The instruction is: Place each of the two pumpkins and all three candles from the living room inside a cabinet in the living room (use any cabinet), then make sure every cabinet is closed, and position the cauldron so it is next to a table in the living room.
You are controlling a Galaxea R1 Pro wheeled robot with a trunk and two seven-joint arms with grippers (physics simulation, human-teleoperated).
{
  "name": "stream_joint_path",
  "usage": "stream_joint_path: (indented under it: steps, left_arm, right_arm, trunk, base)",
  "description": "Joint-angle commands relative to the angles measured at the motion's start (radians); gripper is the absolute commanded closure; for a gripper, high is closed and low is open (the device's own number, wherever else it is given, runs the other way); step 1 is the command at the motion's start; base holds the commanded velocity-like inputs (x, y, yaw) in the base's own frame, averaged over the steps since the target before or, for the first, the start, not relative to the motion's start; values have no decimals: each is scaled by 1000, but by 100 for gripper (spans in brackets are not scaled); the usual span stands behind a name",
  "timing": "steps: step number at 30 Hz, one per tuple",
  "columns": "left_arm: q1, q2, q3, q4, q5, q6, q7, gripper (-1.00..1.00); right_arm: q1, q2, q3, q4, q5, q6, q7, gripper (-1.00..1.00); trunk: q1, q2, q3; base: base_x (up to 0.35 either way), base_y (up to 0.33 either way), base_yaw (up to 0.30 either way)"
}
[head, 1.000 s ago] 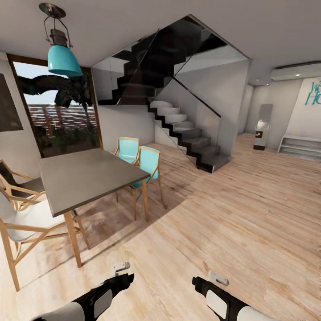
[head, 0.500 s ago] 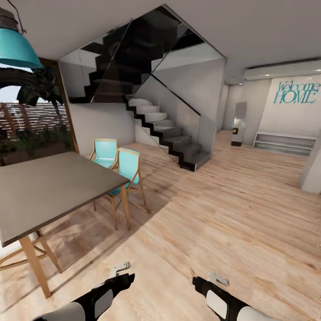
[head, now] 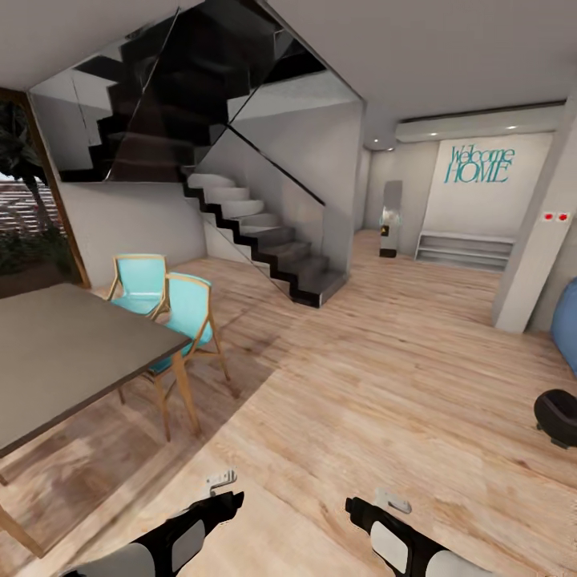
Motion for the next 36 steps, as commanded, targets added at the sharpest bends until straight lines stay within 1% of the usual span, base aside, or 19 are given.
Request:
stream_joint_path:
  steps: [1, 36]
  left_arm:
    - [-1, 0, -8, 1, 10, -4, -2, -100]
    - [-1, 0, -8, 1, 11, -4, -2, -100]
  right_arm:
    - [-1, 0, 8, -1, -11, -4, -5, -100]
    - [-1, 0, 8, -1, -11, -4, -7, -100]
  trunk:
    - [1, -1, -2]
    - [1, -1, -24]
  base:
    - [337, 0, -269]
    - [337, 0, -270]
